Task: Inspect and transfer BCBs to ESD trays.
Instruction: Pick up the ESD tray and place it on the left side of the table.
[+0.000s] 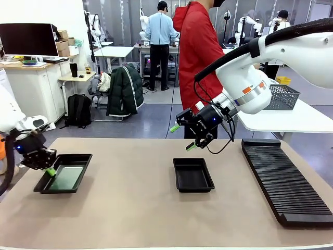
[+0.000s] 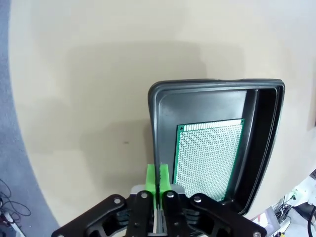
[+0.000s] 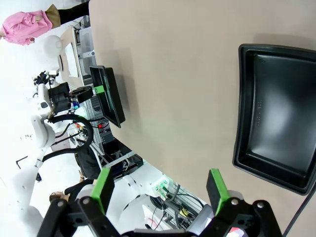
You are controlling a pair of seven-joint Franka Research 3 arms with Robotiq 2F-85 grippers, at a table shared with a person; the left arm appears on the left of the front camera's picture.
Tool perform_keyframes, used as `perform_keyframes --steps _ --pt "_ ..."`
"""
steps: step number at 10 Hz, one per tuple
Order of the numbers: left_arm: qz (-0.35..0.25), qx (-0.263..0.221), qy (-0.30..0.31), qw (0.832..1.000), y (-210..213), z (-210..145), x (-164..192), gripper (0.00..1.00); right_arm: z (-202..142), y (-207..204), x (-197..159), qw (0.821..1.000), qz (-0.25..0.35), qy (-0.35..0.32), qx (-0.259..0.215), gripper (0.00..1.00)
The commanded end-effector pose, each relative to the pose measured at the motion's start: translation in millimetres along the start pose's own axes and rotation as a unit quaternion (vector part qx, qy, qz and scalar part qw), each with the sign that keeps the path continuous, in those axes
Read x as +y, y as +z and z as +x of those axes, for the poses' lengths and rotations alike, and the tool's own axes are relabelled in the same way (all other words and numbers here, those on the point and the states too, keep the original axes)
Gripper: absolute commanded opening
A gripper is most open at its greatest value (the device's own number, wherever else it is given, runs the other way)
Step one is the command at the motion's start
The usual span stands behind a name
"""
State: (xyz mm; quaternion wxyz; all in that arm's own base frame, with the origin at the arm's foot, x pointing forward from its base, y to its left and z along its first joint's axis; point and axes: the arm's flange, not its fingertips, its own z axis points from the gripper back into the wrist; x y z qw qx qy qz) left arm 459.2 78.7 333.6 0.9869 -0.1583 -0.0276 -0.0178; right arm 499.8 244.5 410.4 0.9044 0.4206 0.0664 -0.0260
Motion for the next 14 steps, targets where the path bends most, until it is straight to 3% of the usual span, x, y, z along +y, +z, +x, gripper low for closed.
perform_keyframes --steps 1,5,14 --pt "0.003 -0.002 0.005 1.0 4 -13 18 0.03 1 -2 3 1.0 -0.005 -0.004 0.001 1.0" --pt "0.03 -0.023 0.011 0.999 -3 -21 40 0.03 1 -2 3 1.0 -0.005 -0.004 0.001 1.0" --pt "0.033 -0.013 0.02 0.999 -8 -16 38 0.03 1 -2 3 1.0 -0.005 -0.004 0.001 1.0"
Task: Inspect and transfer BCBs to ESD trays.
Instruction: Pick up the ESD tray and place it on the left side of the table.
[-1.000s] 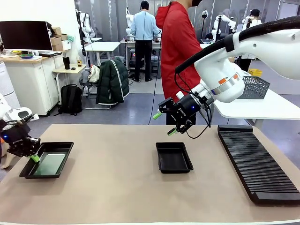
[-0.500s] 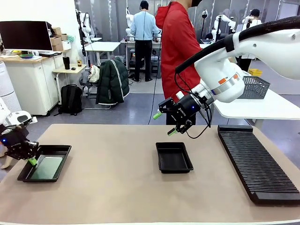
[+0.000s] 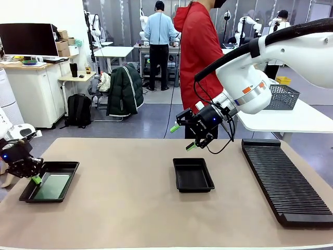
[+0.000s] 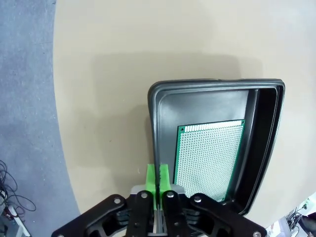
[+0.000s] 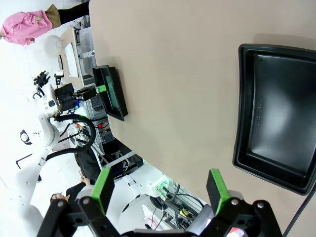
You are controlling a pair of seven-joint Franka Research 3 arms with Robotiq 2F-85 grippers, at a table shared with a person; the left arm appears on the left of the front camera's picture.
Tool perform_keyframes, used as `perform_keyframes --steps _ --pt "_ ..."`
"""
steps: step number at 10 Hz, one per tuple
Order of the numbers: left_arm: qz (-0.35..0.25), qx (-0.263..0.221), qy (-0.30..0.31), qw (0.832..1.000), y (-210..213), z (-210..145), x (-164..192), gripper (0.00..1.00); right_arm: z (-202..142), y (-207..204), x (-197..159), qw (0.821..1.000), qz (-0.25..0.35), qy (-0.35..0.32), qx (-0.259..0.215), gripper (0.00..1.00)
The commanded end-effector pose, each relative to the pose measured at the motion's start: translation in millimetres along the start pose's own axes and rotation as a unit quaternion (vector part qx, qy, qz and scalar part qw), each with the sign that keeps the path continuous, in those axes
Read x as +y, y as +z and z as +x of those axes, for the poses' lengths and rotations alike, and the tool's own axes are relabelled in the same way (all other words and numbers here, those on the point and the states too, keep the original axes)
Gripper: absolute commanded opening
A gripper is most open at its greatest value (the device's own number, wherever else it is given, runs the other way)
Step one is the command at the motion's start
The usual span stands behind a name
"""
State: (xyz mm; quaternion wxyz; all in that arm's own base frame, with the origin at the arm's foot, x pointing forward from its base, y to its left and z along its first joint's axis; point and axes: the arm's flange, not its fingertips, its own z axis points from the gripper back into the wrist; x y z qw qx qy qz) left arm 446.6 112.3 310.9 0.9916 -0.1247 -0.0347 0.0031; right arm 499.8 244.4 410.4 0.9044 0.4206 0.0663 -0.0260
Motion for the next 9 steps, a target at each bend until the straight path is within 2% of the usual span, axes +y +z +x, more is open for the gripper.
perform_keyframes --steps 1,6,9 --pt "-0.002 -0.003 0.002 1.0 3 -1 0 0.03 1 -2 3 1.0 -0.005 -0.004 0.001 1.0" --pt "0.021 0.022 0.001 1.0 15 3 -6 0.5 1 -2 3 1.0 -0.005 -0.004 0.001 1.0" --pt "0.049 0.044 -0.014 0.998 45 4 -17 0.8 1 -2 3 1.0 -0.005 -0.004 0.001 1.0"
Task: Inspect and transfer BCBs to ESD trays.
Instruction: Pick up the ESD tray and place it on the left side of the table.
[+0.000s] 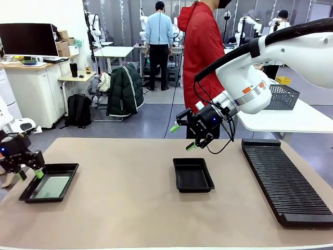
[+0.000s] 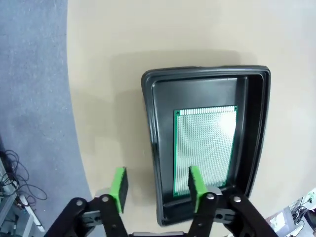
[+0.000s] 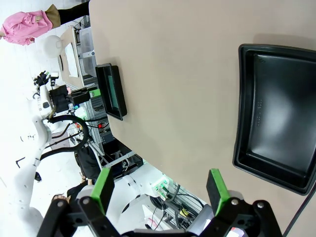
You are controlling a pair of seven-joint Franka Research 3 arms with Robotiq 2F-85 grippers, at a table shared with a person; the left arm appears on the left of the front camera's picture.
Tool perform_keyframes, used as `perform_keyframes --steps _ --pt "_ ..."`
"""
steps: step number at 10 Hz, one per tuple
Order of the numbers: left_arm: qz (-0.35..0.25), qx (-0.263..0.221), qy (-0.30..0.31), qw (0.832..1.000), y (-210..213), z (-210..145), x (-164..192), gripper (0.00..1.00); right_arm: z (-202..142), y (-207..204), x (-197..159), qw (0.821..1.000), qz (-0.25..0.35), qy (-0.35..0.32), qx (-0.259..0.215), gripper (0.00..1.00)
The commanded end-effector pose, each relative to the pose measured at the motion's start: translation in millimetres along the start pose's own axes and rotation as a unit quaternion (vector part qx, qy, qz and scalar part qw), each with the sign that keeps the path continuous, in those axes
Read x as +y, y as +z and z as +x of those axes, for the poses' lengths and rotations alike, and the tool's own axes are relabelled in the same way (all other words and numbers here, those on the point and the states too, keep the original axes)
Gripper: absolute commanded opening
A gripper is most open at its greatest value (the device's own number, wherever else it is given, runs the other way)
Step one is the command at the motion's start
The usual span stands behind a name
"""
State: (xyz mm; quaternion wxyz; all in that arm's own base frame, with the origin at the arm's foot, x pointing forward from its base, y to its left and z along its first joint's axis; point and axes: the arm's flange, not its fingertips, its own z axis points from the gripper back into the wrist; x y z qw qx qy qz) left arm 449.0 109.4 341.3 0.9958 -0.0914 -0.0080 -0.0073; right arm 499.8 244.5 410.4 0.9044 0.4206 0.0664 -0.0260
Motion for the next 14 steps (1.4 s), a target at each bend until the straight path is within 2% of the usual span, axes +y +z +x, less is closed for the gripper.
perform_keyframes --steps 1,2,3,4,10,14 --pt "0.022 0.024 -0.018 0.999 30 -1 -11 0.66 1 -2 3 1.0 -0.005 -0.004 0.001 1.0" --pt "0.027 0.024 -0.029 0.999 46 -2 -16 1.0 1 -2 3 1.0 -0.005 -0.004 0.001 1.0" --pt "0.029 0.031 -0.037 0.998 61 -3 -19 0.86 1 -2 3 1.0 -0.005 -0.004 0.001 1.0" --pt "0.033 0.034 -0.034 0.998 76 -3 -22 1.0 1 -2 3 1.0 -0.005 -0.004 0.001 1.0" --pt "0.071 0.029 -0.029 0.997 150 -8 -49 1.0 1 -2 3 1.0 -0.005 -0.004 0.001 1.0" --pt "0.082 0.038 -0.028 0.996 168 -3 -55 1.0 1 -2 3 1.0 -0.005 -0.004 0.001 1.0"
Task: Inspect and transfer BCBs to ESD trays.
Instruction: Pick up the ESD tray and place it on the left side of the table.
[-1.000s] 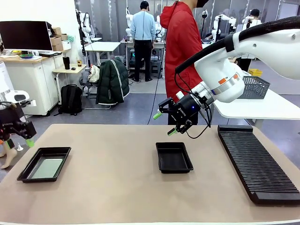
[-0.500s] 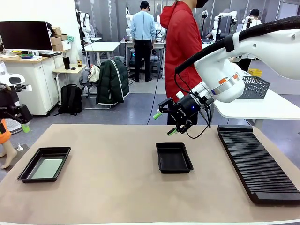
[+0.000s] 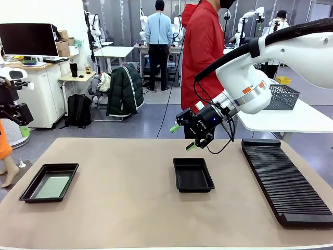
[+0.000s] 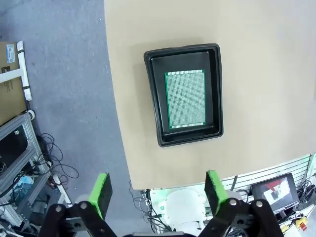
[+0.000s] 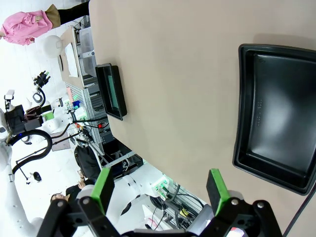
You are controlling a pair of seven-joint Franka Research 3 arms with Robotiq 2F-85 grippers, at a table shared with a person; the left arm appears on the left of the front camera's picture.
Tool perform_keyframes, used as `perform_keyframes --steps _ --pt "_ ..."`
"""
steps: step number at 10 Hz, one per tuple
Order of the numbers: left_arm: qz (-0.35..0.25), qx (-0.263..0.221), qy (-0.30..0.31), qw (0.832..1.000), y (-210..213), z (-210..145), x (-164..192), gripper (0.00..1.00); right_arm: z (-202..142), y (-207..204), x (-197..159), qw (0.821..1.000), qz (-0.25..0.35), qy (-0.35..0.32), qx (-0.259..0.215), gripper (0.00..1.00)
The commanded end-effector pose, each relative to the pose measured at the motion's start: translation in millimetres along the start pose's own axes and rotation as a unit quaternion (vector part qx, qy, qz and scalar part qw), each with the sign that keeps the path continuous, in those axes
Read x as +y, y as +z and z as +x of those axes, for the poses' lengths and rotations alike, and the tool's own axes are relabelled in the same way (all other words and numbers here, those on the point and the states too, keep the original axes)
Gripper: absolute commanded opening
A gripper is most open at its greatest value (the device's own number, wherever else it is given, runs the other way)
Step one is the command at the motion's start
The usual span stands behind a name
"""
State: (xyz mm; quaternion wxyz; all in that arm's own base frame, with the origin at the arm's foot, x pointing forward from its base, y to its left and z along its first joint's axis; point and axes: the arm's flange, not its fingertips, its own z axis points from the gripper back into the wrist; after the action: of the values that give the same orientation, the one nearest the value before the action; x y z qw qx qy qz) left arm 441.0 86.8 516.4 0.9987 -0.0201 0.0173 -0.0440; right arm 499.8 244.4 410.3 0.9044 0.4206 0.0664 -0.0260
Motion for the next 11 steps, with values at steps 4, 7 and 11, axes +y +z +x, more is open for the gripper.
perform_keyframes --steps 4,7,11 --pt "-0.001 -0.001 0.001 1.0 -2.9 -0.9 0.5 1.0 0.8 -1.5 2.9 1.0 -0.005 -0.004 0.001 1.0" --pt "-0.001 -0.001 0.001 1.0 -2.9 -0.9 0.5 1.0 0.8 -1.5 2.9 1.0 -0.005 -0.004 0.001 1.0" --pt "-0.001 -0.001 0.001 1.0 -2.9 -0.9 0.5 1.0 0.8 -1.5 2.9 1.0 -0.005 -0.004 0.001 1.0"
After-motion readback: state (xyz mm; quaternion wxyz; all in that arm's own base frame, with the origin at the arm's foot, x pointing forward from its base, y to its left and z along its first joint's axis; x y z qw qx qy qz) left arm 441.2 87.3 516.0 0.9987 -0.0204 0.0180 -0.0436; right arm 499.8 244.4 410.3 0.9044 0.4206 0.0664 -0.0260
